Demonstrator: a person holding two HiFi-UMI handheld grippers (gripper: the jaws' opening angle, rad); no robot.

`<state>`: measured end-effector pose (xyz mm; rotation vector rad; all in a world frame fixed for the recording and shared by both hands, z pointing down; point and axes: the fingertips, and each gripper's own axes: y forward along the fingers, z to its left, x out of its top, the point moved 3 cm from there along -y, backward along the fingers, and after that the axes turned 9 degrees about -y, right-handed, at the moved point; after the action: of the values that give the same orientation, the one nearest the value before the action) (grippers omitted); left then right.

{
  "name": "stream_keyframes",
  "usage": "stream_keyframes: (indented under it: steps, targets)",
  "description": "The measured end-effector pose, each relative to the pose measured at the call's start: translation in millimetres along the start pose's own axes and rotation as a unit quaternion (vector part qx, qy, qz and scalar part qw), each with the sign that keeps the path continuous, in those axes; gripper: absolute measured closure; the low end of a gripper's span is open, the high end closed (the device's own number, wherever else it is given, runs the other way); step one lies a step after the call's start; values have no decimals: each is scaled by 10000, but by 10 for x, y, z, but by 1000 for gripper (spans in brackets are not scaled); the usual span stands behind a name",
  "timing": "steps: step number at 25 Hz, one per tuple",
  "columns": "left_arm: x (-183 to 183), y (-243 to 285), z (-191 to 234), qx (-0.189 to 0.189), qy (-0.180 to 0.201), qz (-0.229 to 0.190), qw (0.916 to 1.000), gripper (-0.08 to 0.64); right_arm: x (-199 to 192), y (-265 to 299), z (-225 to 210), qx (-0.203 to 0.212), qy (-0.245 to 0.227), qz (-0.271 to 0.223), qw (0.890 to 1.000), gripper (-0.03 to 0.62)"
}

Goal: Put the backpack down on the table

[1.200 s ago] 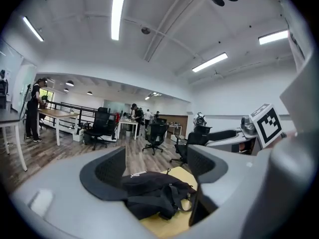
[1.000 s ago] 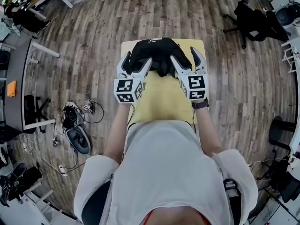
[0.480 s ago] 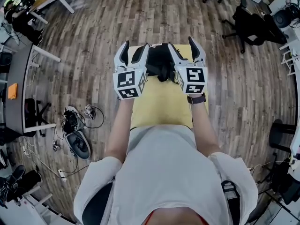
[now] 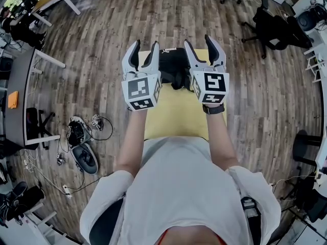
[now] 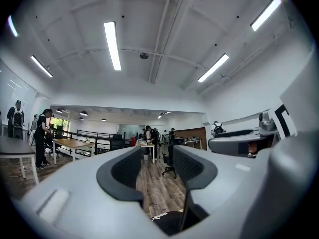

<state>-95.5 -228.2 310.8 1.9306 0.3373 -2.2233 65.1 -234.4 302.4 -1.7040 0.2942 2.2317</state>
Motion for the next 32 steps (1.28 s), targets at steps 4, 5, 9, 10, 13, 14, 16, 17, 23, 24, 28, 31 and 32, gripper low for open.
stream_keyframes:
  steps: [4, 5, 9, 10, 13, 14, 16, 17, 23, 24, 28, 31, 32]
  targets:
    - [9, -4, -50, 7, 26, 21, 10000, 358, 39, -36, -20, -72, 67, -41, 9999, 373]
    - [2, -3, -59, 11, 40, 38, 10000, 365, 44, -44, -22, -89, 71, -51, 9999, 390]
    - [5, 1, -78, 44, 102, 37, 9999, 399, 57, -61, -32, -189, 68, -62, 9998, 453]
    - [17, 0, -81, 55, 107, 21, 9999, 411, 63, -63, -39, -228, 64, -60, 9997, 471]
    - [41, 1, -82, 102, 122, -16, 9999, 437, 68, -61, -44, -287, 59, -33, 9996, 511]
    - [36, 3, -78, 122, 124, -3, 9998, 447, 68, -59, -42, -295, 69, -28, 9995, 525]
    - [14, 8, -62, 174, 130, 49, 9998, 465, 74, -57, -38, -316, 110, -49, 9994, 545]
    - [7, 9, -53, 200, 129, 67, 9997, 470, 79, -54, -38, -325, 140, -72, 9993, 555]
    - [31, -34, -15, 368, 100, -55, 9993, 543, 43, -85, -72, -359, 239, -74, 9990, 581]
    - [32, -44, -3, 378, 99, -63, 9992, 549, 39, -93, -72, -360, 242, -79, 9990, 581]
    - [5, -76, 1, 265, 95, 30, 9996, 549, 33, -112, -45, -352, 215, -92, 9991, 583]
    - [-36, -65, -37, 202, 75, 77, 9997, 551, 3, -116, -51, -358, 203, -52, 9991, 584]
    - [-48, -56, -42, 192, 63, 86, 9998, 551, -5, -113, -55, -360, 198, -43, 9991, 583]
